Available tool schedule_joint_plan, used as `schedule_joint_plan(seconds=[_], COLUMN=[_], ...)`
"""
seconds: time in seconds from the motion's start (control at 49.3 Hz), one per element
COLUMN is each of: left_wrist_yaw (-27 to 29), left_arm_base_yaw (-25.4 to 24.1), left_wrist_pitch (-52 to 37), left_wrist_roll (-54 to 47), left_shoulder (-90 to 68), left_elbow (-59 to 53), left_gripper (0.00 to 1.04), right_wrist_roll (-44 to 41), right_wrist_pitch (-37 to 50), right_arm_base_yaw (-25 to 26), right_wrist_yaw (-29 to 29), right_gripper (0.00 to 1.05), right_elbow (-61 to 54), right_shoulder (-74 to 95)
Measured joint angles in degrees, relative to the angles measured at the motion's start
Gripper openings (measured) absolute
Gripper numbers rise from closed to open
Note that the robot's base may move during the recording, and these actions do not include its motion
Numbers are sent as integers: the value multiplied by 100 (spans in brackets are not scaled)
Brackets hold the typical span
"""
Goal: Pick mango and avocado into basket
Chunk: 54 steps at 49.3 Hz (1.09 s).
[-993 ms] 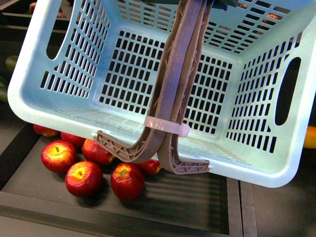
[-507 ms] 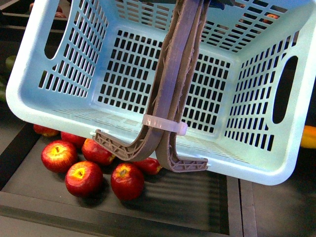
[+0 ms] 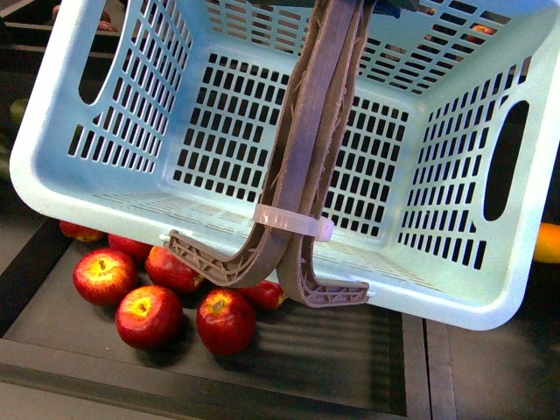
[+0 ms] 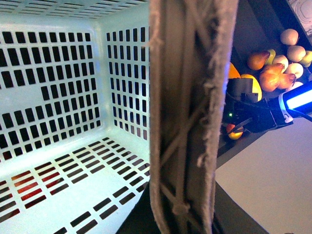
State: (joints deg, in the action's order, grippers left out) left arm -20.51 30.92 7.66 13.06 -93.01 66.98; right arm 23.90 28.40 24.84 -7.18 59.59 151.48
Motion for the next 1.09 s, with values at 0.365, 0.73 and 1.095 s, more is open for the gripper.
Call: schedule_joint_plan(seconds=[0.365, 0.73, 1.095], left_wrist_yaw=[-2, 0, -2], left_arm_base_yaw=[0, 0, 0], left_wrist_pitch=[-2, 0, 0], left_wrist_roll=[0, 0, 0], left_shoulder=[0, 0, 0], left_elbow=[0, 0, 0], left_gripper=[8, 8, 8], right_wrist_roll=[-4, -31, -57], right_wrist_pitch=[240, 306, 339], right_arm_base_yaw=[35, 57, 216], right_wrist_yaw=[-76, -79, 90], right_gripper=[97, 70, 65], right_elbow=[114, 125, -37], right_shoulder=[77, 92, -105])
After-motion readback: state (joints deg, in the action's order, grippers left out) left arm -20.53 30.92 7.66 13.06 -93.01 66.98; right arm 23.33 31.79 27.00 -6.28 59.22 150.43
